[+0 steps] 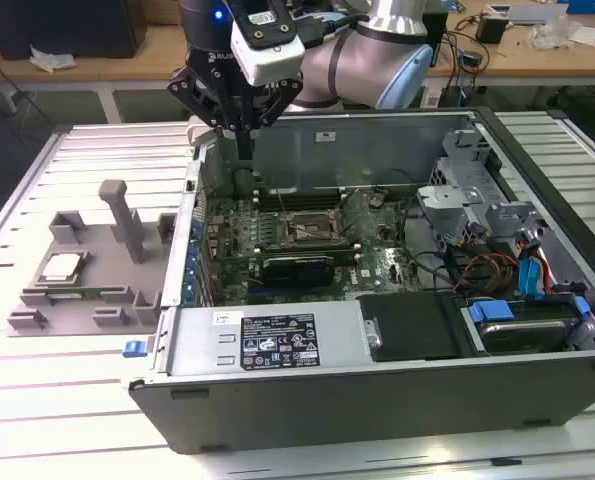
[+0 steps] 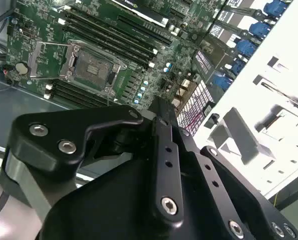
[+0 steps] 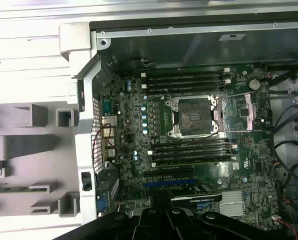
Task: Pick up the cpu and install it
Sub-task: 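Reach for the cpu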
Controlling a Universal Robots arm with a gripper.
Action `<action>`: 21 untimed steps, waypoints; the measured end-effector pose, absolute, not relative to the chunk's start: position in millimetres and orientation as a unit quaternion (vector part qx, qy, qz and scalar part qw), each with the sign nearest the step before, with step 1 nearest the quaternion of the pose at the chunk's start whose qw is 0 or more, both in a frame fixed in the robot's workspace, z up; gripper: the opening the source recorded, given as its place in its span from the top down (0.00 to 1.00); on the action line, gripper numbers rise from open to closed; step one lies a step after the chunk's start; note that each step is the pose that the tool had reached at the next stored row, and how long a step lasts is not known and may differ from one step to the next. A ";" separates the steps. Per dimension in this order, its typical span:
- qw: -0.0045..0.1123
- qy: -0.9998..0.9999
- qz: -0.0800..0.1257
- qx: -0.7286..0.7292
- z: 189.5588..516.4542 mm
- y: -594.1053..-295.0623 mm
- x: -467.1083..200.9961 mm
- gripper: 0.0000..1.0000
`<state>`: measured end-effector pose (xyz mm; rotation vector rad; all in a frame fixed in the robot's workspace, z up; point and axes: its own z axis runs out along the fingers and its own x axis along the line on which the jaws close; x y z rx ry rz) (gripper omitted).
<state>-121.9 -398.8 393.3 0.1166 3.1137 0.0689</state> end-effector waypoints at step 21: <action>0.013 0.999 0.022 0.037 393.2 -398.8 -144.6 0.89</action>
